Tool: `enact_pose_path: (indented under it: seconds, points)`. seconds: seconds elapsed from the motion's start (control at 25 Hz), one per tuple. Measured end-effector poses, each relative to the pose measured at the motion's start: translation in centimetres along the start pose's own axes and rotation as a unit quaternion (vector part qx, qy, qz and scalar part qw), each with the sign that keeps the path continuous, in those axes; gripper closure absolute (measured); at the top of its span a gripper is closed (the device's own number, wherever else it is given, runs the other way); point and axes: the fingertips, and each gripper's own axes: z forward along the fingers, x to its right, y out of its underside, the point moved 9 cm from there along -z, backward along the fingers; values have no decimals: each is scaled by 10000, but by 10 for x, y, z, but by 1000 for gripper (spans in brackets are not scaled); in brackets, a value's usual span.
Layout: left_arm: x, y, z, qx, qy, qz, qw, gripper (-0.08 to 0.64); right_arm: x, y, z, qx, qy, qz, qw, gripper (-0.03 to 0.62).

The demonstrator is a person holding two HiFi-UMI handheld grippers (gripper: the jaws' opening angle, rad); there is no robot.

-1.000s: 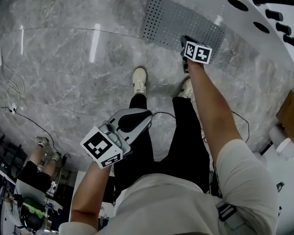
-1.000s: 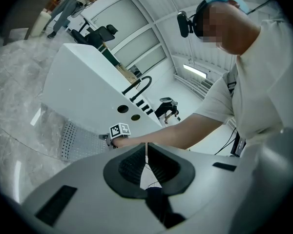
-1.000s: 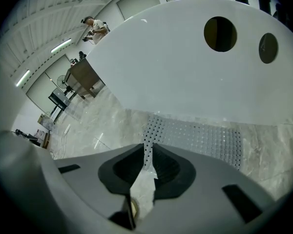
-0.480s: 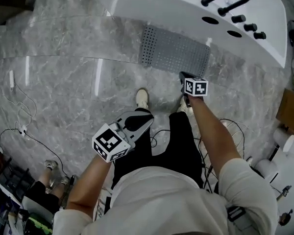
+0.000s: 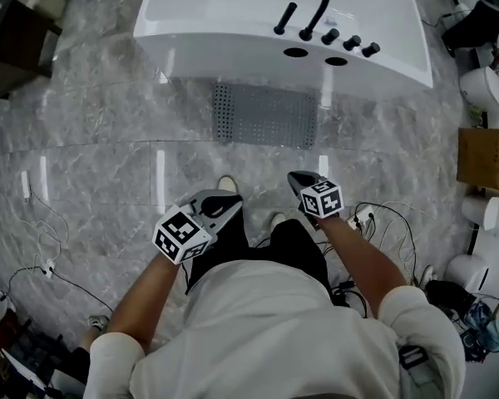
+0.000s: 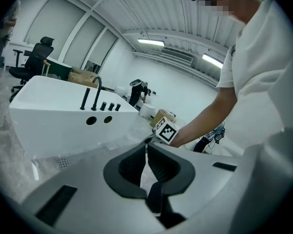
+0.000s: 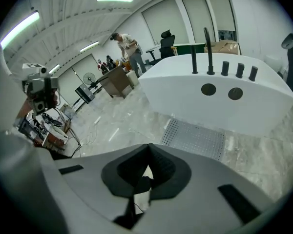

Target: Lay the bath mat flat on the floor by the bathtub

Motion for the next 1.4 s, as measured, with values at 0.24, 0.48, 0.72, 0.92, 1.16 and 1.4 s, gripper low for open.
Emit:
enact_pose_path:
  seconds: [0.24, 0.48, 0.72, 0.92, 1.16, 1.4]
  points:
    - [62, -6, 24, -6, -132, 215, 9997, 533, -13, 45, -100, 428, -175, -42, 9989, 583]
    - [144, -7, 47, 159, -164, 666, 9975, 532, -27, 104, -185, 628, -295, -249, 9973, 583]
    - [203, 10, 64, -63, -596, 793, 9950, 533, -33, 140, -242, 1008, -235, -491, 9934, 583]
    - [232, 20, 63, 206, -699, 180, 9972, 534, -42, 151, -278, 1362, -111, -715, 9880, 583]
    - [256, 23, 75, 92, -837, 198, 9963, 534, -45, 156, -303, 1670, -135, -956, 9812, 583]
    - [267, 19, 79, 114, -832, 237, 9962, 534, -50, 149, -310, 1780, -368, -1135, 9768, 584]
